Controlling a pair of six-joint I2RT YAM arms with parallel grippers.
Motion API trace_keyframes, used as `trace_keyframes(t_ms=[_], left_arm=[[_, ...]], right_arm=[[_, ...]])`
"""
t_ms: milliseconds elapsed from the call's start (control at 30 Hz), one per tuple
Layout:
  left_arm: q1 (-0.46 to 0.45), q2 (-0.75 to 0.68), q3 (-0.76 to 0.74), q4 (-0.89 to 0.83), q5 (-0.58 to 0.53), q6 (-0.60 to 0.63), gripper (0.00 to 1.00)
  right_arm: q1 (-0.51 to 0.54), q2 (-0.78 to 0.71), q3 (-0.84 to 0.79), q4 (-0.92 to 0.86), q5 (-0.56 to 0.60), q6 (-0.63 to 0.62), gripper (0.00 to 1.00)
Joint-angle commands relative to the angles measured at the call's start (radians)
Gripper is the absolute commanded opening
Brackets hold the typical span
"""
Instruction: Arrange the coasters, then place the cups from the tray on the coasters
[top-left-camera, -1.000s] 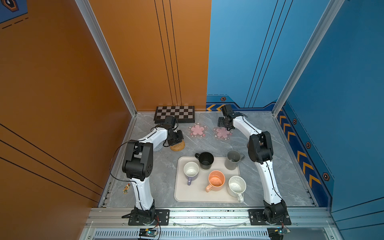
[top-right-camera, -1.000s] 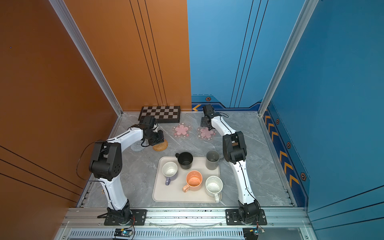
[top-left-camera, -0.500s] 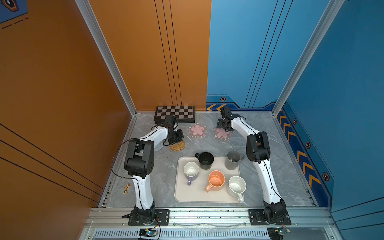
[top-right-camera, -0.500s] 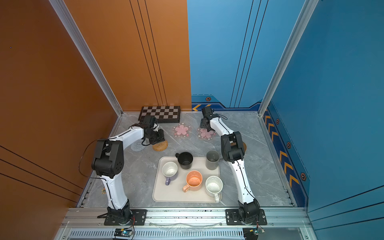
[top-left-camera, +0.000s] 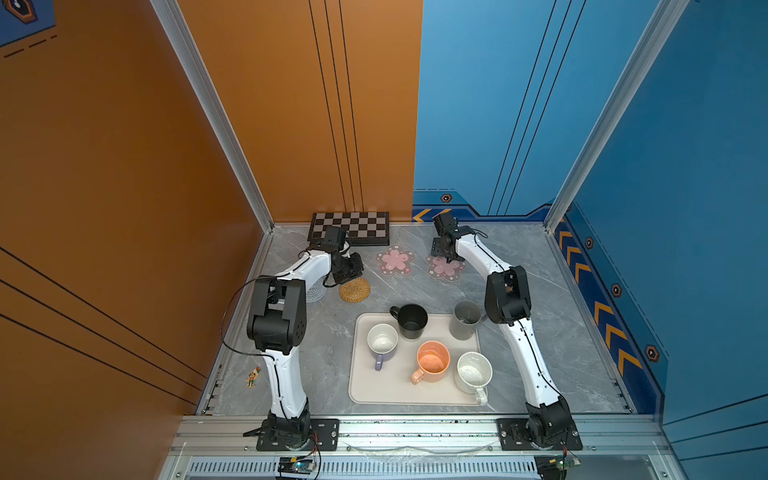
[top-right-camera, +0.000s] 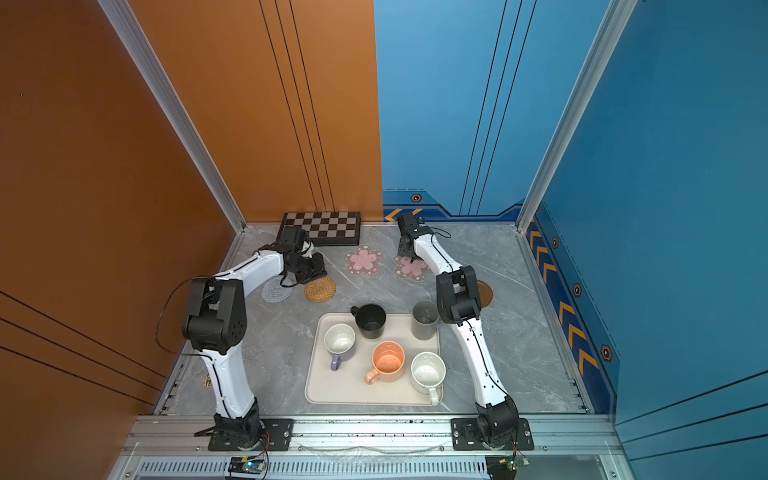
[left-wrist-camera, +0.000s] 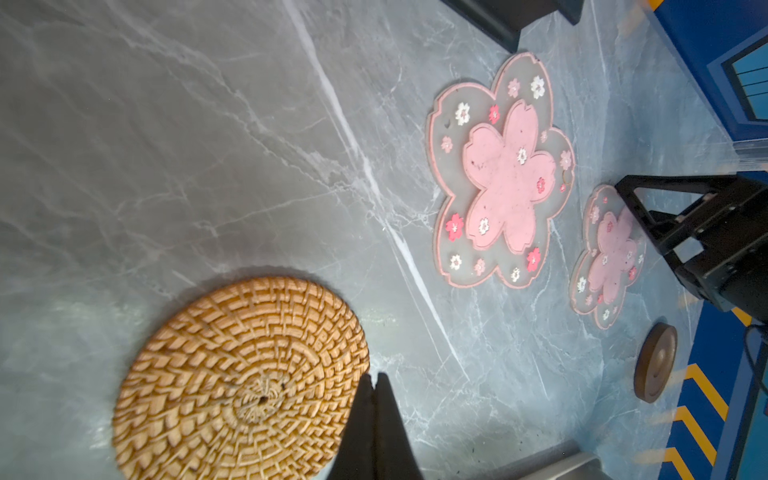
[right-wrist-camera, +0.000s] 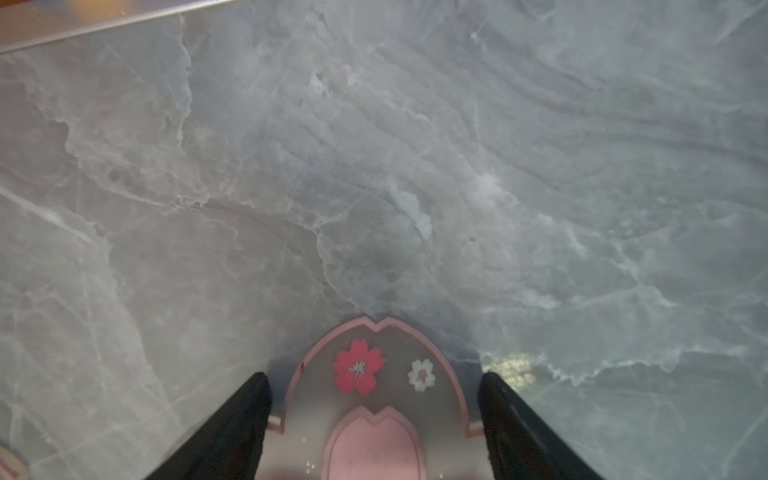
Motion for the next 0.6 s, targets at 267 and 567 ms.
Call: trace_keyframes(t_ms=[267,567], left_arm=[[0.007,-0.007,-0.003,-0.003,0.032,-0.016,0.02],[0.006,-0.056,-0.053,-0.003,0.032,-0.020,0.02]], right_arm=[[-0.008,0.014,-0.037,-0.146,0.020,-0.038,0.77],[0.007,-0.035,-0.121,-0.147,0.047,-0.105,0.76]])
